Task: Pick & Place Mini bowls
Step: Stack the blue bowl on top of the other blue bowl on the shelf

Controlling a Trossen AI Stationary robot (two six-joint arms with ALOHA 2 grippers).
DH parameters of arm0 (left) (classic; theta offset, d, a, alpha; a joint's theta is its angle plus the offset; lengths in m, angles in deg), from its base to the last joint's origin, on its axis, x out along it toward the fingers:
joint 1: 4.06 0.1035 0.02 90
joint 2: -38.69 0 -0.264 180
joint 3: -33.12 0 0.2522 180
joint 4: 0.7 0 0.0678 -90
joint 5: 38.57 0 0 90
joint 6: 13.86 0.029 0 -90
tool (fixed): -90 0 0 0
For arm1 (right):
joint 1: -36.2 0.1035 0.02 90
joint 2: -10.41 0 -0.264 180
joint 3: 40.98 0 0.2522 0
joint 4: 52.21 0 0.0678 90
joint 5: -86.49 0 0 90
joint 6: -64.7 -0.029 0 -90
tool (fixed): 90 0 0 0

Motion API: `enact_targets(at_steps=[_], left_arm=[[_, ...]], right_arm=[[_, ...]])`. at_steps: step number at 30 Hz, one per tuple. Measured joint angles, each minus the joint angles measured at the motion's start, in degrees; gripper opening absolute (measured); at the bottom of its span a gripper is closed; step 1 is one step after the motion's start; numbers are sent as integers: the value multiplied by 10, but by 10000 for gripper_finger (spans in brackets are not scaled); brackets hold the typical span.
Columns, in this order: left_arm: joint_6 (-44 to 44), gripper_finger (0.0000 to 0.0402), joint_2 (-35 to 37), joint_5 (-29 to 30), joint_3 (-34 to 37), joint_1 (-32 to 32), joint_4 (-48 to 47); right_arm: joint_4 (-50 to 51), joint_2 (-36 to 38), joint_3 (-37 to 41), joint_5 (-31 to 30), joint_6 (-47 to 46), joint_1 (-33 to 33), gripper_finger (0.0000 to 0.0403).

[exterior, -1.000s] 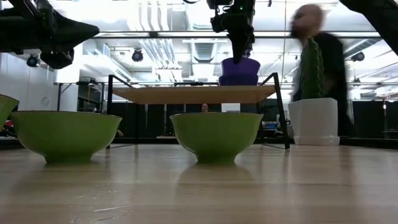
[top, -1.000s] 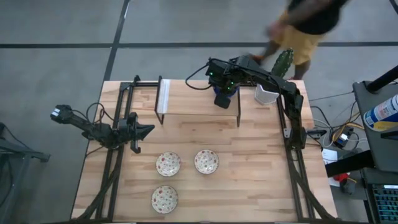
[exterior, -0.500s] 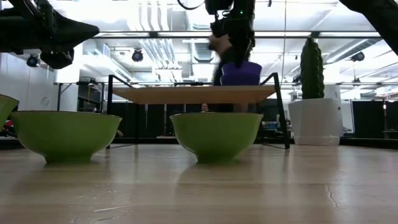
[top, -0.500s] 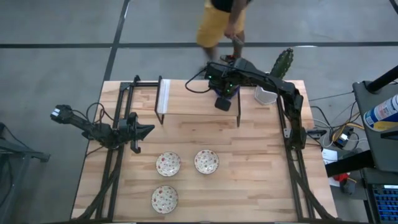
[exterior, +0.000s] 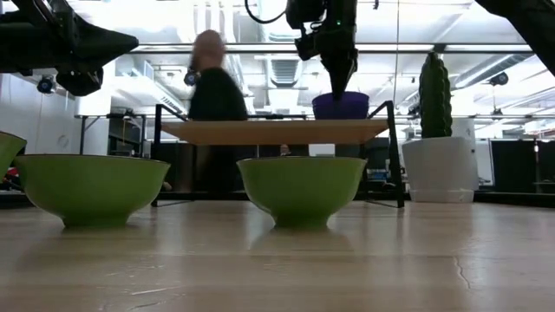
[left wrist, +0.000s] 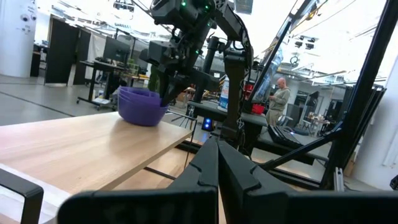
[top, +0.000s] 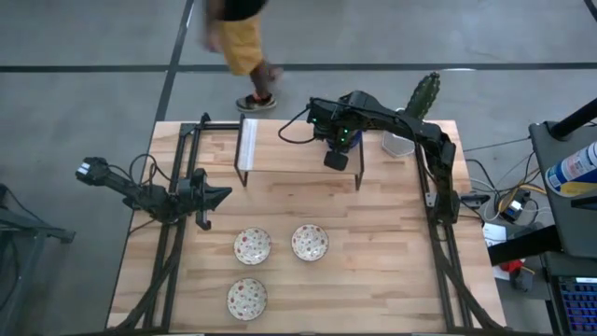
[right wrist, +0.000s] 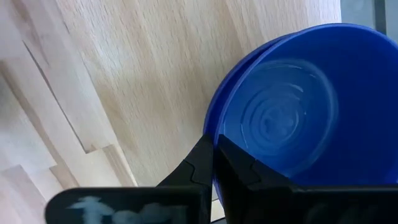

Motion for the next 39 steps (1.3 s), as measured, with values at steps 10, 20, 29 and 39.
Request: enact_targets(at_steps=[10, 20, 29, 39], left_arm=[[0, 0, 0, 0, 0, 0, 0], [0, 0, 0, 0, 0, 0, 0], [0, 0, 0, 0, 0, 0, 0], [0, 0, 0, 0, 0, 0, 0]], right_arm=[[2, 23, -2, 3, -3, 4, 25], [2, 40, -2, -4, -4, 16, 69], [1, 58, -3, -8, 0, 18, 75], [1, 69, 3, -69, 4, 25, 55]])
